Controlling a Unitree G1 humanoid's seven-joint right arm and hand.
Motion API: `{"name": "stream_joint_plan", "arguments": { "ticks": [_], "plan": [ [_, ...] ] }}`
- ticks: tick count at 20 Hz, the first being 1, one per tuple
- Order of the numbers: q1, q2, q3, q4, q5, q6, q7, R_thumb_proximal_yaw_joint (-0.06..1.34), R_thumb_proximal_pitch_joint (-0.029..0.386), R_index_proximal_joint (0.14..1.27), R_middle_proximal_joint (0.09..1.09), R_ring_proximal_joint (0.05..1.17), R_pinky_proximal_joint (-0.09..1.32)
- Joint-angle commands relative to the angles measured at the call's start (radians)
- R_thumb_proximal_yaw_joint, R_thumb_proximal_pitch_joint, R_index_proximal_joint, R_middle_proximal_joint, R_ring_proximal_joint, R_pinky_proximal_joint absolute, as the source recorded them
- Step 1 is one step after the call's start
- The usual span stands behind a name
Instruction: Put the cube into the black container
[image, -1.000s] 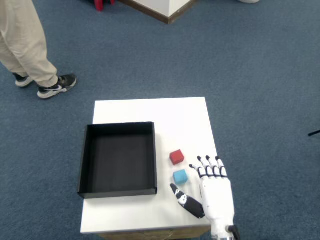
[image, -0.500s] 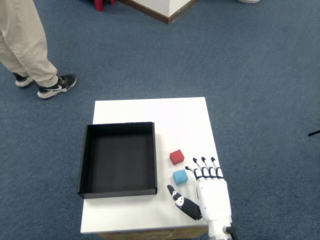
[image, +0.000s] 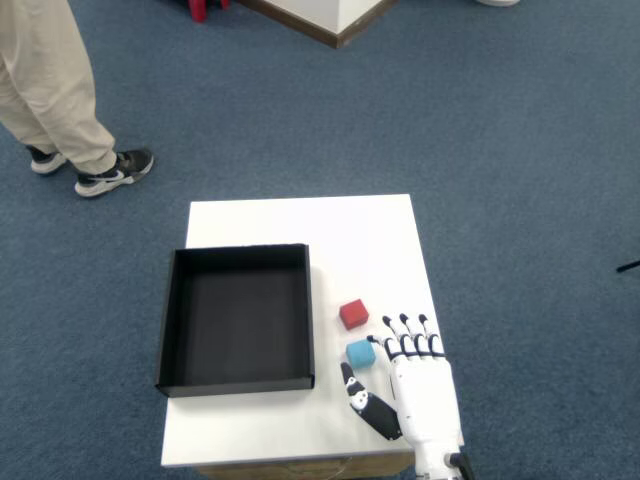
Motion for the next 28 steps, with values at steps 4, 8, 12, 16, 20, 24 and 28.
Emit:
{"name": "stream_joint_plan", "arguments": {
  "ticks": [4, 8, 12, 16, 20, 24, 28],
  "plan": [
    [-0.044, -0.008, -0.010, -0.021, 0.005, 0.027, -0.001, 0.29, 0.129, 0.59, 0.29, 0.22, 0.04],
    [-0.048, -0.008, -0.011, -0.023, 0.019, 0.040, 0.013, 0.30, 0.134, 0.60, 0.29, 0.21, 0.02],
    [-0.051, -0.008, -0.012, -0.031, 0.026, 0.057, 0.036, 0.30, 0.133, 0.60, 0.29, 0.21, 0.01],
    [-0.053, -0.007, -0.013, -0.028, 0.053, 0.077, 0.072, 0.30, 0.131, 0.60, 0.29, 0.21, 0.02],
    [-0.057, -0.006, -0.014, -0.032, 0.079, 0.082, 0.082, 0.28, 0.133, 0.58, 0.29, 0.20, 0.01],
    [-0.056, -0.005, -0.013, -0.030, 0.100, 0.104, 0.142, 0.26, 0.129, 0.56, 0.29, 0.21, 0.01],
    [-0.055, -0.006, -0.013, -0.034, 0.117, 0.127, 0.192, 0.25, 0.119, 0.53, 0.29, 0.21, 0.02]
  ]
}}
